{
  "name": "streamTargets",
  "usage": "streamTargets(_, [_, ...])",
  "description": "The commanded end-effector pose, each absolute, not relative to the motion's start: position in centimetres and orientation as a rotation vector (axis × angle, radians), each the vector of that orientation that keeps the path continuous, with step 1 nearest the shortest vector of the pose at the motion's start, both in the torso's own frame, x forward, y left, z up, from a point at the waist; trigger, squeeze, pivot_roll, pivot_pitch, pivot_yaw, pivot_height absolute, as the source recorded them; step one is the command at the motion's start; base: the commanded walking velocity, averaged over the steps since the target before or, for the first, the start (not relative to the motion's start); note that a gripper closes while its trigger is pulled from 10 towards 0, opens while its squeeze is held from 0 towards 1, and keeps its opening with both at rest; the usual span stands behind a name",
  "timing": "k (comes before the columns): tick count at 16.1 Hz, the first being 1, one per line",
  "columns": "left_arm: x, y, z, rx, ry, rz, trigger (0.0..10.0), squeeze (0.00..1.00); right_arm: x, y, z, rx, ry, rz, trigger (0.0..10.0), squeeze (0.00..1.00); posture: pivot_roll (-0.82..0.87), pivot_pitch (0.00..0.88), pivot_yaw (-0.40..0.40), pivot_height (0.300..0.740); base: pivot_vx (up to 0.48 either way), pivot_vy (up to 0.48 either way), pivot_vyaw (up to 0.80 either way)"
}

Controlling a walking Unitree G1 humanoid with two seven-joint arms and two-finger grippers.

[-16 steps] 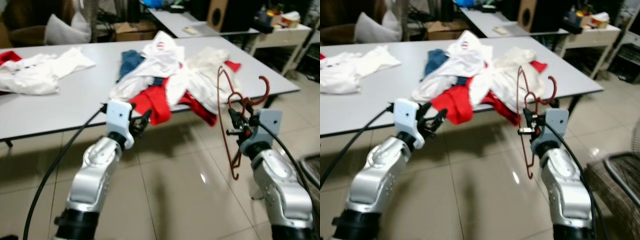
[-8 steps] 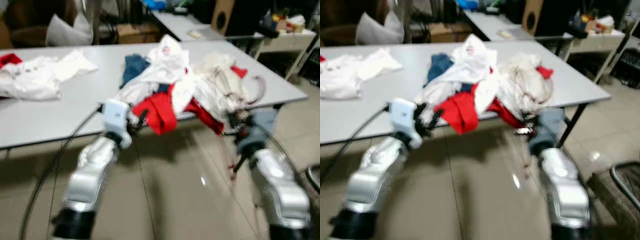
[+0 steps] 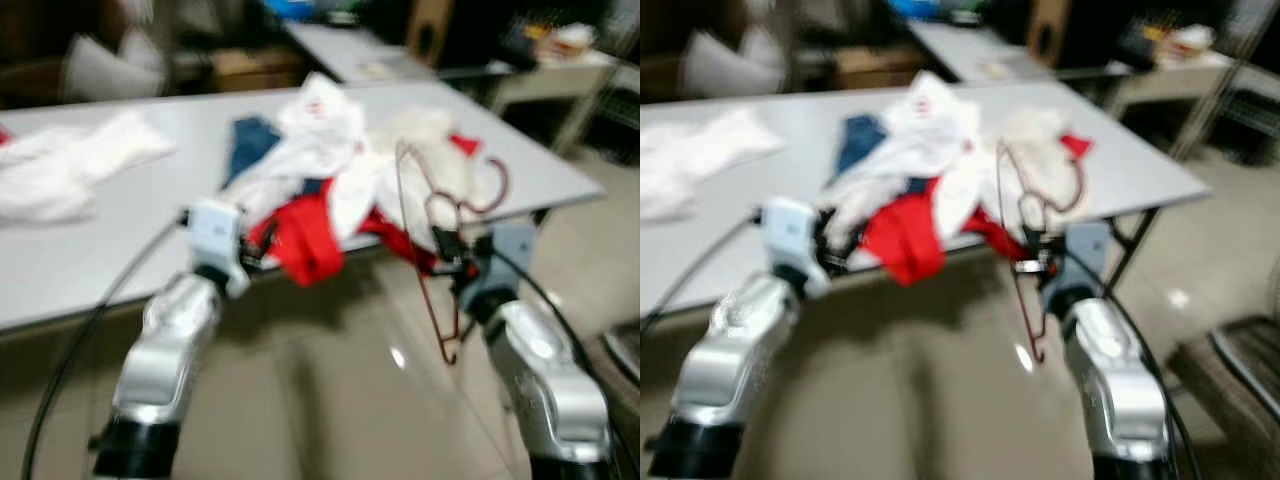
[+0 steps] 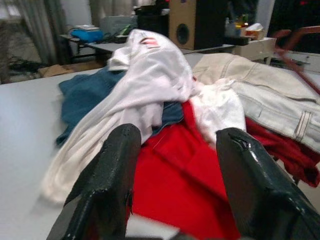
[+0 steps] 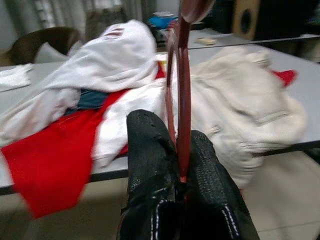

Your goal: Hang hanger

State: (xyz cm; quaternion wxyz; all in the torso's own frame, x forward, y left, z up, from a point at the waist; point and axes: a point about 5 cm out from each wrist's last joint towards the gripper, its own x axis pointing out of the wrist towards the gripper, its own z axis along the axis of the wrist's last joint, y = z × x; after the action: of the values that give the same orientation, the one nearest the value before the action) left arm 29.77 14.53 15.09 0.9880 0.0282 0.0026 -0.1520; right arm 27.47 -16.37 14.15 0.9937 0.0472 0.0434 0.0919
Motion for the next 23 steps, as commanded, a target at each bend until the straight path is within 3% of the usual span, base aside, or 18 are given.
streamTargets(1, [29.9,13.2,15.4,0.055,-0.005,-0.349,10.0,0.09,27.3,-17.7,14.5,0.082,0.080,0.142,10.0,0.00,-0.18,0.000,-0.034,0.719,0.341,0.000,0.00])
streamTargets(16, [30.3,13.2,15.6,0.064,-0.012,-0.345,10.0,0.10,26.8,-16.7,14.8,0.087,0.060,0.203,10.0,0.00,-0.19,0.000,-0.023,0.719,0.342,0.000,0.00])
streamTargets(23, [32.1,13.8,15.8,0.133,-0.013,-0.338,10.0,0.06,26.9,-17.1,15.0,0.097,0.033,0.157,10.0,0.00,-0.21,0.000,0.027,0.719,0.238,0.000,0.00])
